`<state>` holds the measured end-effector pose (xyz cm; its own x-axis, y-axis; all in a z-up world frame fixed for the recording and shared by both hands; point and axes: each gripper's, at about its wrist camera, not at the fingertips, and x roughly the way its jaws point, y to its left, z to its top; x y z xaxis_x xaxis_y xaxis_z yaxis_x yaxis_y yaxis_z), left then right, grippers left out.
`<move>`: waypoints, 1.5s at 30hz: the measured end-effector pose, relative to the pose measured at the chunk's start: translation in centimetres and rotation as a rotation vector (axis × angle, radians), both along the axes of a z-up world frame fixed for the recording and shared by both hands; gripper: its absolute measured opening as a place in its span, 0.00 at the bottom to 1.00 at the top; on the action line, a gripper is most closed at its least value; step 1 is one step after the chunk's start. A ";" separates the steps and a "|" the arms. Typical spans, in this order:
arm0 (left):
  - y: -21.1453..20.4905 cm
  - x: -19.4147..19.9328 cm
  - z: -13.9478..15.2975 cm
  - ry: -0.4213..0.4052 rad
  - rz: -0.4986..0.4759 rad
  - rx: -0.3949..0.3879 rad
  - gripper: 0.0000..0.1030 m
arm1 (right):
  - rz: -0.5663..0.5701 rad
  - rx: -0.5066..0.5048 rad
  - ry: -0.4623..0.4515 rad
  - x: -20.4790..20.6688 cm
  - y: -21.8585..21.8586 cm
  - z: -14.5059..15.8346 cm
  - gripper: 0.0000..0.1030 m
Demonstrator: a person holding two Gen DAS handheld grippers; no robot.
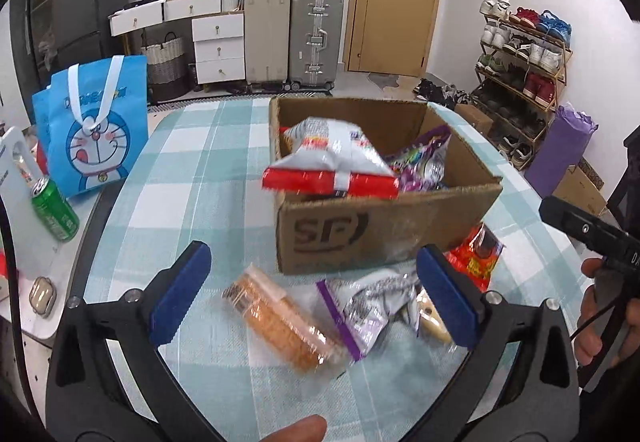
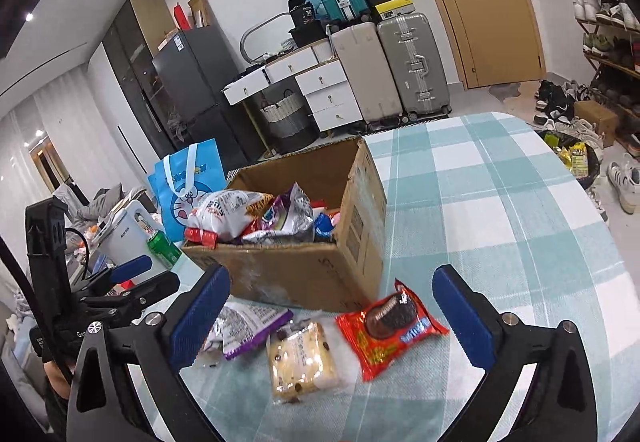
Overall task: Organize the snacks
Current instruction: 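Withdraw both tools and move the right tool toward the red Oreo packet, then grasp the red Oreo packet with the right tool and lift it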
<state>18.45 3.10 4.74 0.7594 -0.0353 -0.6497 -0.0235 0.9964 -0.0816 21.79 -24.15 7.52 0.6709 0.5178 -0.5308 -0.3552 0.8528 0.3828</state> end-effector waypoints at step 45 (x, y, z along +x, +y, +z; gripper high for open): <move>5.5 0.2 -7.6 0.203 0.149 -0.099 0.99 | -0.055 -0.505 0.204 4.1 2.7 -9.7 1.00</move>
